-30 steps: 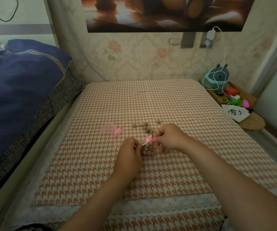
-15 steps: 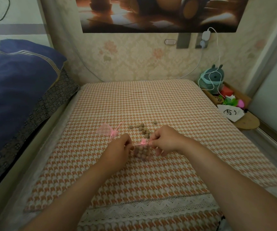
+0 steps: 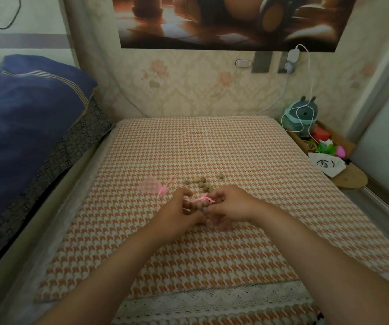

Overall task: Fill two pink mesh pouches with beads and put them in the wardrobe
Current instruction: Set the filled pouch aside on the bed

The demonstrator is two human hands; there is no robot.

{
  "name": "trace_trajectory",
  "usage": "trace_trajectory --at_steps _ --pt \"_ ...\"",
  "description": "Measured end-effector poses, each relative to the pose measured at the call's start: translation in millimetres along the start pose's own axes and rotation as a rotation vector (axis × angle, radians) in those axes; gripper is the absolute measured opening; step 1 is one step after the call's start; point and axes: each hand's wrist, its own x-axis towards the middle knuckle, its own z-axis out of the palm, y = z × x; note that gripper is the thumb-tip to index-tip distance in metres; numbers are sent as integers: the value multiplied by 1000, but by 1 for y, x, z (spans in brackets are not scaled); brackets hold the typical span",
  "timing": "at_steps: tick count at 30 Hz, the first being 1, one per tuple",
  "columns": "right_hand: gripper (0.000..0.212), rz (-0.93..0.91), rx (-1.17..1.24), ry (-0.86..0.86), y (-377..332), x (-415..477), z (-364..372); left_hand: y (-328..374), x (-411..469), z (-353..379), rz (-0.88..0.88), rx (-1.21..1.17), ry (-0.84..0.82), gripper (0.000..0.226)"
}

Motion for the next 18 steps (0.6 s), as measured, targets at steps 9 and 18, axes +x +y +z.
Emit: trace_trajectory --at_steps 9,18 --pt "39 -37 85 39 -27 25 40 -7 -2 -50 -58 78 144 21" --pt "37 -241 -424 153 -50 66 88 -60 1 -119 -349 327 179 32"
